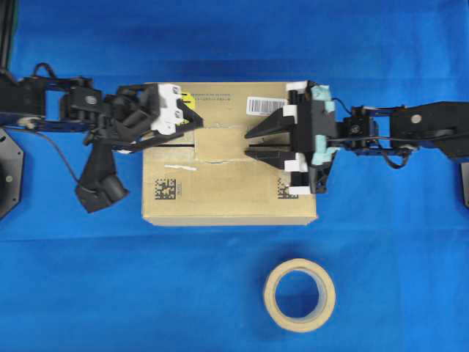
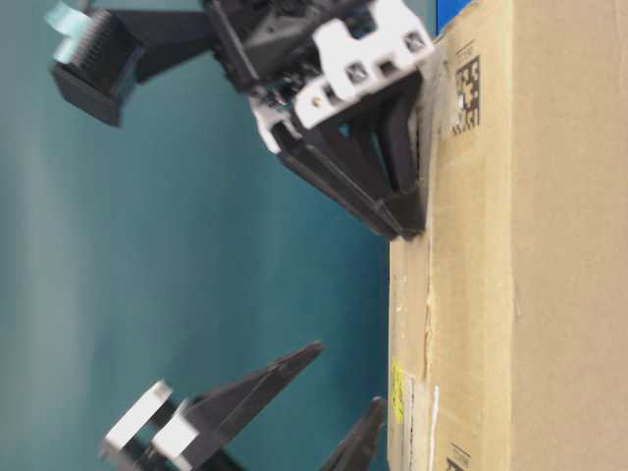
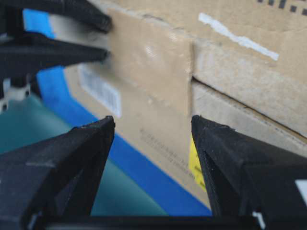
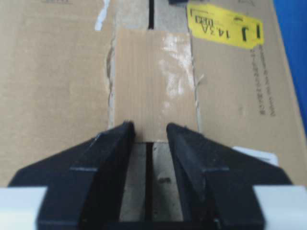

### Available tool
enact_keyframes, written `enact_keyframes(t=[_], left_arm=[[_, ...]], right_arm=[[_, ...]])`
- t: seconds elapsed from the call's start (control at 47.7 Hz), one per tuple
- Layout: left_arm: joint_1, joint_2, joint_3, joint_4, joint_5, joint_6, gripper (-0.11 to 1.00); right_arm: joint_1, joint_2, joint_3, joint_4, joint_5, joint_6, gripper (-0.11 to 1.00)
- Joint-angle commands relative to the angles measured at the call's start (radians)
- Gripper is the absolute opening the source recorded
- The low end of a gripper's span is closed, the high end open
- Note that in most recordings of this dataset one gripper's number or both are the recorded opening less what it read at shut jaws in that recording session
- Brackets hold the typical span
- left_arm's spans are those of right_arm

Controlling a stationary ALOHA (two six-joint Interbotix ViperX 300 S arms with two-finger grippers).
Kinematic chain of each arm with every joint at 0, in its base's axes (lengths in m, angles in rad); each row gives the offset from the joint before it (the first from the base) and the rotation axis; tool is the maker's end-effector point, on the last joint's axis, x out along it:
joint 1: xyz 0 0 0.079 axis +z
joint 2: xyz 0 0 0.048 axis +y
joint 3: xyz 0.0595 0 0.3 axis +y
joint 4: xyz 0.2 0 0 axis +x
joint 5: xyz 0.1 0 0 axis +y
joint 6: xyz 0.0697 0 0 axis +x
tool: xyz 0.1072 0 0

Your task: Apply tape along the seams of the closed cardboard box to seal it securely.

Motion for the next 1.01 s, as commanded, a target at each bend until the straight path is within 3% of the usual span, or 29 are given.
enact_keyframes(t=[0.0, 0.105, 0.294, 0.336, 0.482, 0.545, 0.65, 0.902, 0.986], left_arm=[[-0.005, -0.057, 0.023, -0.008, -0.077, -0.046, 0.61], [-0.032, -0.103, 0.064, -0.008, -0.201, -0.184, 0.56], [-0.078, -0.127, 0.087, -0.008, -0.334, -0.528, 0.31], [-0.087, -0.124, 0.087, -0.008, -0.344, -0.611, 0.24], [-0.107, -0.1, 0.075, -0.006, -0.357, -0.91, 0.01], [-0.109, -0.083, 0.067, -0.006, -0.37, -0.994, 0.0], [-0.107, -0.052, 0.054, -0.003, -0.396, -1.086, 0.0], [-0.101, 0.041, 0.04, -0.009, -0.433, -1.131, 0.0], [-0.091, 0.092, 0.037, -0.011, -0.454, -1.177, 0.0]], right_arm=[[0.005, -0.061, -0.009, 0.003, -0.006, 0.0, 0.43], [0.005, -0.104, -0.014, 0.003, -0.009, -0.006, 0.43], [-0.008, -0.133, -0.031, 0.0, -0.075, -0.011, 0.38], [-0.014, -0.132, -0.034, 0.0, -0.091, -0.011, 0.34], [-0.021, -0.11, -0.055, -0.002, -0.11, -0.012, 0.01], [-0.023, -0.1, -0.064, -0.003, -0.11, -0.012, -0.01], [-0.023, -0.077, -0.083, -0.005, -0.109, -0.015, -0.01], [-0.021, 0.023, -0.132, -0.003, -0.112, -0.003, -0.01], [-0.021, 0.063, -0.146, 0.0, -0.114, 0.002, -0.01]])
